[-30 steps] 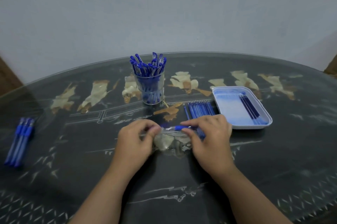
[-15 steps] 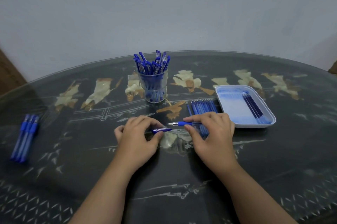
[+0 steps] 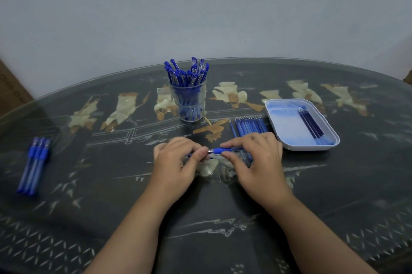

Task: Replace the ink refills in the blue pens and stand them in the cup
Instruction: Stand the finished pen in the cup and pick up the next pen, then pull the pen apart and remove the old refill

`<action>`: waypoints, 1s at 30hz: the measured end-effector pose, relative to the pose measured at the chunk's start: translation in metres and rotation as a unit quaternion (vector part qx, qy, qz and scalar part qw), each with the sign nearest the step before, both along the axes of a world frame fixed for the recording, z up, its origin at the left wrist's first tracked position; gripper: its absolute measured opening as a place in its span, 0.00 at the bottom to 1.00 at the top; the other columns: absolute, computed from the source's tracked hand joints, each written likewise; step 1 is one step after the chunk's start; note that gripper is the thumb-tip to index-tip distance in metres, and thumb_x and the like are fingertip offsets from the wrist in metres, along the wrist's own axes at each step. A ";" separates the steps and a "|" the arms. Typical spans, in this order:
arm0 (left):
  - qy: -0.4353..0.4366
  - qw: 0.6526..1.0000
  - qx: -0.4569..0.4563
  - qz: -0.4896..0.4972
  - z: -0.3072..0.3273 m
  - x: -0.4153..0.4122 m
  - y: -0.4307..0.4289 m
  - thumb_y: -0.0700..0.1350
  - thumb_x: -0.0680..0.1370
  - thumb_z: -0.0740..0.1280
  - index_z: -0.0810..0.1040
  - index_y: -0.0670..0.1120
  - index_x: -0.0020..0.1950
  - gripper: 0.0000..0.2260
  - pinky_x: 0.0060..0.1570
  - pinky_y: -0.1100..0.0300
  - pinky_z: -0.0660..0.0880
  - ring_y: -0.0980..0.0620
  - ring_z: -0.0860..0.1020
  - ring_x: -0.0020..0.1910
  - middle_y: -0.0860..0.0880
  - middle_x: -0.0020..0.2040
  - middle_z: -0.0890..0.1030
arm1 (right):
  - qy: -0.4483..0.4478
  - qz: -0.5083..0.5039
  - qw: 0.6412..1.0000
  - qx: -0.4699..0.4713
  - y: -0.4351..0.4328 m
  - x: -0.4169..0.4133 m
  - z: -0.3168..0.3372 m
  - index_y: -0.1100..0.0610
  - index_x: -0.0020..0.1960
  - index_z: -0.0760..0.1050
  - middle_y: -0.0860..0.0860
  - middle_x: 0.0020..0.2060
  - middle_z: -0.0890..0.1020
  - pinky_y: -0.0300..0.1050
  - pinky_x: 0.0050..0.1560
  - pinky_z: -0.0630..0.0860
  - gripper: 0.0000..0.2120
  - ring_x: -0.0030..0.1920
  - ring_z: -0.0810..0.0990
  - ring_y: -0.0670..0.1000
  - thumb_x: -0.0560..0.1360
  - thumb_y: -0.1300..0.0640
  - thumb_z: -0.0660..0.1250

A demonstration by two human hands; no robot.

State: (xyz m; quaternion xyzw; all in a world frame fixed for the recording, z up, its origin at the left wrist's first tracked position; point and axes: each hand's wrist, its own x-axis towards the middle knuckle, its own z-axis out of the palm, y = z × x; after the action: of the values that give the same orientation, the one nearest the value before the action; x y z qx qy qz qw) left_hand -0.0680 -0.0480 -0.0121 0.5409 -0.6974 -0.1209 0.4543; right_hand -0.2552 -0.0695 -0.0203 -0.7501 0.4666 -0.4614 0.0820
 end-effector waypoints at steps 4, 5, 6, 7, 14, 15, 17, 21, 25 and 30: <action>0.010 1.000 0.006 0.014 0.001 -0.002 0.001 0.62 0.77 0.61 0.79 0.56 0.46 0.13 0.53 0.38 0.71 0.56 0.79 0.49 0.61 0.44 0.81 | -0.009 0.004 1.000 -0.001 0.000 0.000 0.001 0.41 0.49 0.80 0.38 0.42 0.78 0.43 0.51 0.61 0.09 0.48 0.70 0.46 0.74 0.41 0.64; 0.019 1.000 0.011 0.014 0.003 -0.003 0.002 0.63 0.76 0.62 0.80 0.58 0.49 0.13 0.55 0.39 0.71 0.56 0.79 0.52 0.62 0.46 0.82 | -0.009 0.003 1.000 -0.002 0.001 0.000 0.001 0.41 0.50 0.80 0.38 0.42 0.78 0.44 0.51 0.61 0.09 0.48 0.70 0.47 0.74 0.41 0.64; 0.026 1.000 0.014 0.009 0.004 -0.004 0.004 0.63 0.74 0.65 0.80 0.59 0.52 0.13 0.58 0.42 0.71 0.57 0.79 0.54 0.63 0.48 0.82 | -0.008 0.001 1.000 -0.004 0.001 0.000 0.001 0.41 0.50 0.80 0.39 0.42 0.78 0.44 0.51 0.61 0.09 0.48 0.70 0.47 0.74 0.41 0.64; 0.036 0.999 0.013 -0.001 0.006 -0.005 0.004 0.61 0.72 0.67 0.80 0.59 0.53 0.13 0.59 0.46 0.72 0.58 0.79 0.54 0.62 0.49 0.82 | -0.007 0.000 1.000 -0.005 0.001 0.001 0.002 0.41 0.50 0.80 0.39 0.42 0.78 0.44 0.51 0.61 0.09 0.48 0.70 0.47 0.74 0.41 0.64; 0.032 0.999 0.026 0.003 0.007 -0.003 0.005 0.58 0.73 0.69 0.81 0.55 0.53 0.12 0.59 0.59 0.71 0.62 0.78 0.53 0.62 0.48 0.82 | -0.010 -0.010 1.000 -0.006 0.001 0.000 0.000 0.41 0.50 0.80 0.38 0.42 0.77 0.43 0.51 0.60 0.10 0.48 0.70 0.47 0.74 0.41 0.64; 0.037 0.999 0.030 0.001 0.007 -0.004 0.005 0.55 0.72 0.73 0.81 0.55 0.56 0.14 0.58 0.66 0.69 0.62 0.78 0.53 0.61 0.47 0.82 | -0.011 -0.011 1.000 -0.006 0.001 0.000 0.001 0.41 0.50 0.80 0.38 0.42 0.77 0.43 0.51 0.60 0.10 0.48 0.70 0.47 0.74 0.41 0.64; 0.034 0.999 0.025 -0.002 0.007 -0.003 0.004 0.47 0.73 0.73 0.81 0.53 0.49 0.06 0.52 0.71 0.69 0.59 0.79 0.50 0.59 0.45 0.82 | -0.006 -0.010 1.000 -0.007 0.000 0.000 0.001 0.41 0.50 0.80 0.38 0.42 0.77 0.43 0.51 0.60 0.10 0.48 0.70 0.47 0.74 0.41 0.64; 0.048 0.998 0.032 0.003 0.010 -0.004 0.006 0.52 0.76 0.70 0.82 0.53 0.46 0.04 0.48 0.73 0.69 0.60 0.79 0.47 0.58 0.41 0.82 | -0.004 -0.007 1.000 -0.006 0.001 0.000 0.000 0.41 0.50 0.80 0.38 0.42 0.77 0.42 0.52 0.60 0.10 0.48 0.70 0.46 0.74 0.41 0.64; 0.072 0.997 0.041 -0.004 0.014 -0.007 0.011 0.41 0.71 0.75 0.82 0.51 0.51 0.10 0.48 0.78 0.67 0.64 0.79 0.46 0.56 0.41 0.83 | -0.001 -0.011 1.000 -0.005 0.000 0.000 0.000 0.41 0.50 0.80 0.38 0.42 0.77 0.43 0.52 0.60 0.10 0.48 0.70 0.47 0.74 0.41 0.64; 0.072 0.997 0.036 0.011 0.013 -0.006 0.008 0.45 0.72 0.73 0.83 0.52 0.45 0.03 0.46 0.75 0.69 0.61 0.80 0.44 0.57 0.39 0.83 | 0.002 -0.012 1.000 -0.005 0.001 0.000 0.000 0.41 0.50 0.80 0.38 0.42 0.77 0.42 0.52 0.59 0.10 0.48 0.70 0.47 0.74 0.41 0.63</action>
State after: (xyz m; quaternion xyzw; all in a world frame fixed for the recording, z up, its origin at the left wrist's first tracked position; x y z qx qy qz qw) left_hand -0.0739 -0.0398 0.0005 0.5542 -0.6519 -0.1795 0.4854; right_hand -0.2551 -0.0688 -0.0199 -0.7460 0.4734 -0.4628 0.0717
